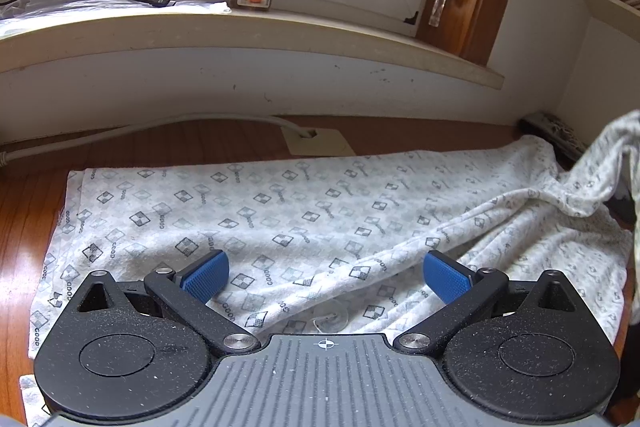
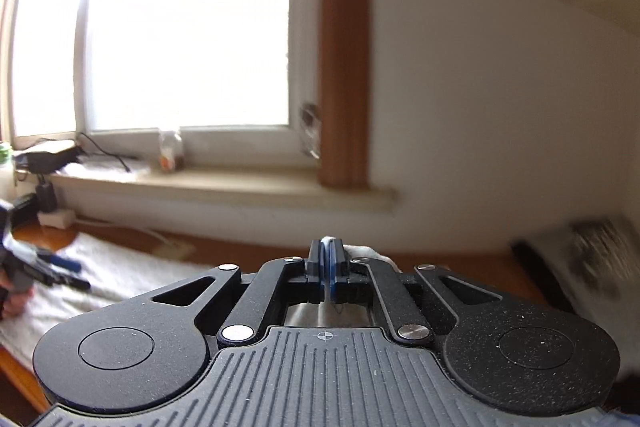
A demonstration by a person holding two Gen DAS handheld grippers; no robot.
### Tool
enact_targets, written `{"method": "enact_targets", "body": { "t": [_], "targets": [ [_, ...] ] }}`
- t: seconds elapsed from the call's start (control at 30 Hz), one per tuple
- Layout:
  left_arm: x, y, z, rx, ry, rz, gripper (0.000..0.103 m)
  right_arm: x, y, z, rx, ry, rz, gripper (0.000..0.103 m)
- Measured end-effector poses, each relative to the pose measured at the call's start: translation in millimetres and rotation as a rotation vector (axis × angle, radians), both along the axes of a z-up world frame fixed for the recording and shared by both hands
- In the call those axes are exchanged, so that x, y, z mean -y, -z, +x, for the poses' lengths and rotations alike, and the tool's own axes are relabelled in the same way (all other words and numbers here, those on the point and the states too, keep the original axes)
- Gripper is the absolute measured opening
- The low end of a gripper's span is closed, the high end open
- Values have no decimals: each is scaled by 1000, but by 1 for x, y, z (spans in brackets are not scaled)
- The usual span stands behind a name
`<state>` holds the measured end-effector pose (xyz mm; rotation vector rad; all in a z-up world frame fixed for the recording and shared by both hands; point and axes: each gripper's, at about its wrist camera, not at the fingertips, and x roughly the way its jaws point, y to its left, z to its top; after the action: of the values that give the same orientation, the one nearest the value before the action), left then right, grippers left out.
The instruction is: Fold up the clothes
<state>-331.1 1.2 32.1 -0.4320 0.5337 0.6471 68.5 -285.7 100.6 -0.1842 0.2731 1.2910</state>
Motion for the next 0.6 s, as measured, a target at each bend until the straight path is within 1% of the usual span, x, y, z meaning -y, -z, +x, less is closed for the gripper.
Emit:
{"method": "enact_targets", "body": {
  "t": [0.13, 0.2, 0.3, 0.33, 0.37, 0.43, 0.5, 0.53, 0.57, 0.6],
  "targets": [
    [0, -1, 0, 2, -1, -1, 103, -40, -20, -1, 21, -57, 15, 3],
    [0, -1, 0, 1, -1, -1, 103, -63, -9, 0, -10, -70, -7, 3],
    [-1, -1, 0, -2, -3, -1, 103, -90, 20, 5, -64, -75, -88, 6],
    [0, -1, 1, -4, -3, -1, 103, -90, 32, 9, -78, -58, -101, 14],
    [0, -1, 1, -7, -4, 0, 103, -89, 42, 12, -96, -41, -113, 27],
    [0, 0, 2, -17, -5, 4, 103, -75, 60, 18, -140, -18, -108, 42],
    [1, 0, 4, -30, -5, 10, 103, -55, 74, 23, -183, 4, -86, 48],
    [2, 0, 6, -39, -5, 14, 103, -41, 79, 24, -196, 23, -67, 54],
    [2, 0, 7, -49, -4, 19, 103, -28, 83, 24, -209, 42, -48, 62],
    [3, 0, 9, -59, -3, 25, 103, -15, 87, 25, -222, 60, -28, 68]
  ]
}}
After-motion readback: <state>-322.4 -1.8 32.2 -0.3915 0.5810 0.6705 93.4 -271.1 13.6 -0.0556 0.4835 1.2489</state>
